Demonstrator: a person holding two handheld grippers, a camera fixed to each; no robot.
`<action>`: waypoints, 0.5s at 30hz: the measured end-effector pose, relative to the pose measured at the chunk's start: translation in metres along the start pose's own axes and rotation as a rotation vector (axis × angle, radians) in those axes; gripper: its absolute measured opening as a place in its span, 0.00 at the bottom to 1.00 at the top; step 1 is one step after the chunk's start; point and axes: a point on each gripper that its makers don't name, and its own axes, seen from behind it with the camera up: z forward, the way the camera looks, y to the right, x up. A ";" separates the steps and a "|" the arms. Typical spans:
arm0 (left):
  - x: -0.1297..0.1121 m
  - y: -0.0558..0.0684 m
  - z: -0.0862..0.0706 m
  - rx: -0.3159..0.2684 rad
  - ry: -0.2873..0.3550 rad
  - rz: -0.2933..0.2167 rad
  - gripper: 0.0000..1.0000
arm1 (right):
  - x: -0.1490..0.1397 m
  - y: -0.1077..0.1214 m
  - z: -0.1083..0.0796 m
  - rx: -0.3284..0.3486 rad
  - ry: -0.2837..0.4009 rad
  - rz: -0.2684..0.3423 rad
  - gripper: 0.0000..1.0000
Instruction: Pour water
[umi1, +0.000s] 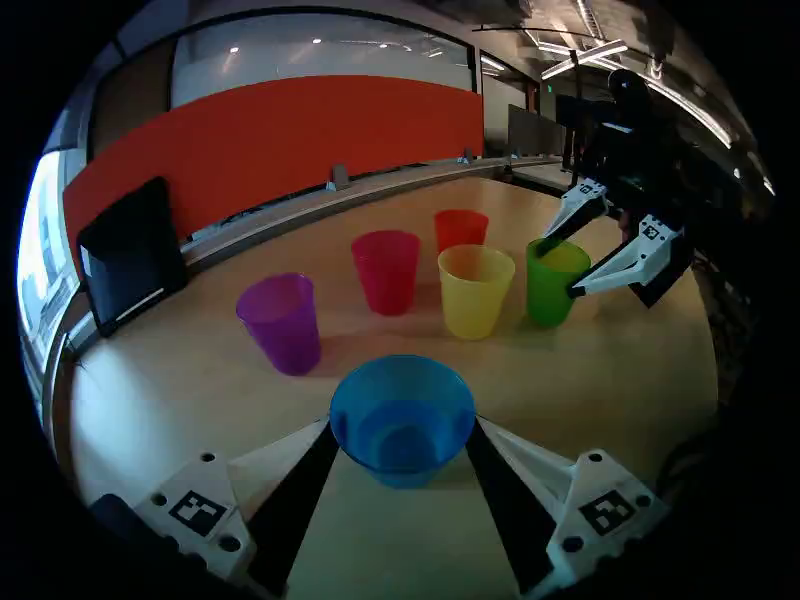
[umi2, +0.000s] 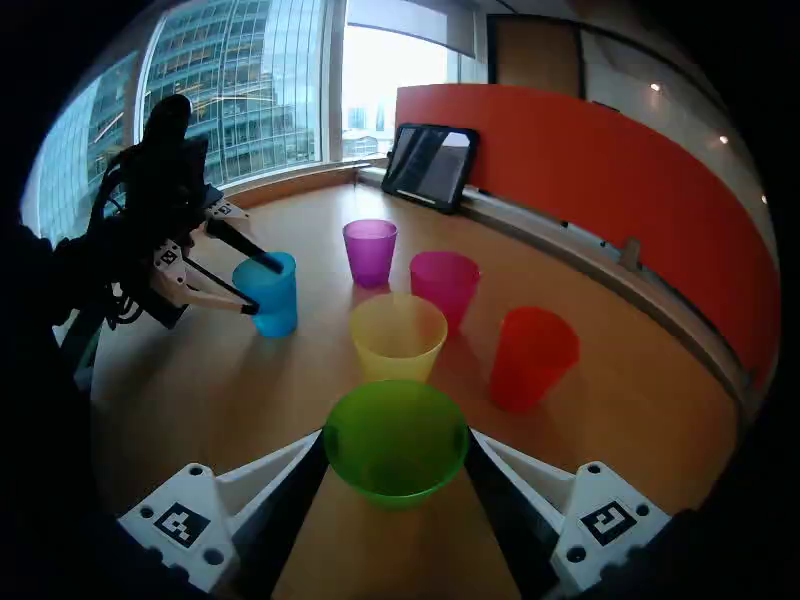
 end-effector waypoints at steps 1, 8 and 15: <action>-0.001 -0.001 0.000 0.000 -0.001 -0.002 0.87 | -0.001 0.000 0.001 -0.001 -0.001 0.000 0.94; -0.006 -0.005 -0.002 0.017 -0.021 -0.001 0.97 | -0.002 0.000 0.005 -0.003 -0.003 0.000 0.94; -0.011 -0.008 -0.009 0.026 -0.027 -0.023 0.97 | -0.003 -0.001 0.007 -0.001 0.003 0.008 0.94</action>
